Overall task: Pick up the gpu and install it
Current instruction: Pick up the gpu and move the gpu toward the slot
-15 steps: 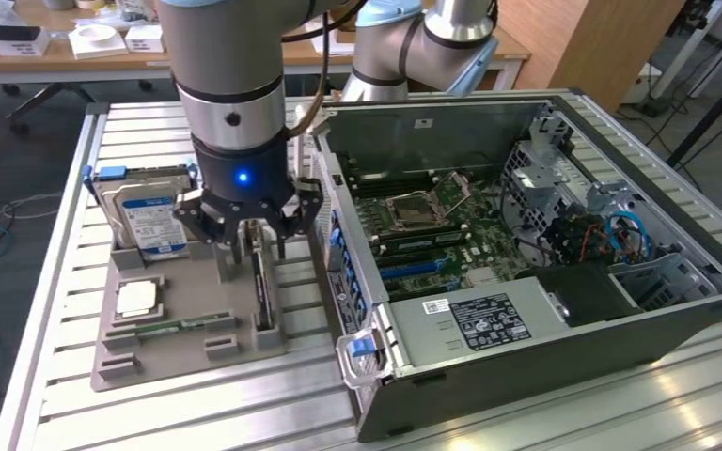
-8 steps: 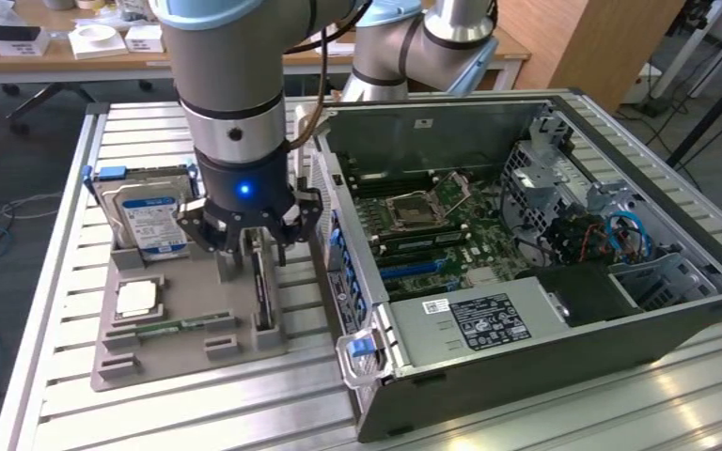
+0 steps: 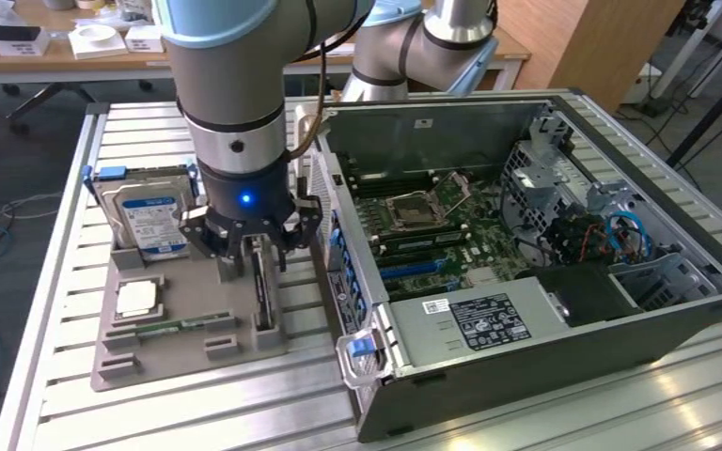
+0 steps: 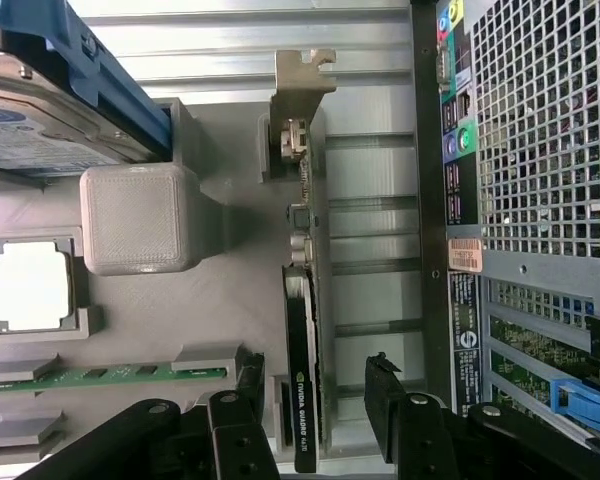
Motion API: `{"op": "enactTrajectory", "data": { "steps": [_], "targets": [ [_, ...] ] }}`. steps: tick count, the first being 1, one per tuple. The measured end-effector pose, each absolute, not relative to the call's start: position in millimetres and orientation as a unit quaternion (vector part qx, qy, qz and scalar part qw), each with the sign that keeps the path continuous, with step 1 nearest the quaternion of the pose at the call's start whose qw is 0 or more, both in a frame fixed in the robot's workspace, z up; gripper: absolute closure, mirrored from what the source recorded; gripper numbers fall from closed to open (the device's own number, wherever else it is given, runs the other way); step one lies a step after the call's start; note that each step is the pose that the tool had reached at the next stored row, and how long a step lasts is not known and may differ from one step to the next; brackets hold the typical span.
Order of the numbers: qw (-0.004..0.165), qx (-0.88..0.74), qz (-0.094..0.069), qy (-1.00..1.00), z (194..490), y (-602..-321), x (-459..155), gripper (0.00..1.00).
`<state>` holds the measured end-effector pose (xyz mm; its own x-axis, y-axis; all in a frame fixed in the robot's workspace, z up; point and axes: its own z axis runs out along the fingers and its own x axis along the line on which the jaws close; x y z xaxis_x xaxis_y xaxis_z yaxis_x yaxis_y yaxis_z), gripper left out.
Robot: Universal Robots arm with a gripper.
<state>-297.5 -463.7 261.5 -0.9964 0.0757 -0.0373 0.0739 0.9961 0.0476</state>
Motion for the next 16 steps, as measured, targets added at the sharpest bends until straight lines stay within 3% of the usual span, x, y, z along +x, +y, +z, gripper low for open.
{"op": "enactTrajectory", "data": {
  "steps": [16],
  "targets": [
    [0.019,0.038,0.025,0.999,244,-458,-297,0.47]
  ]
}}
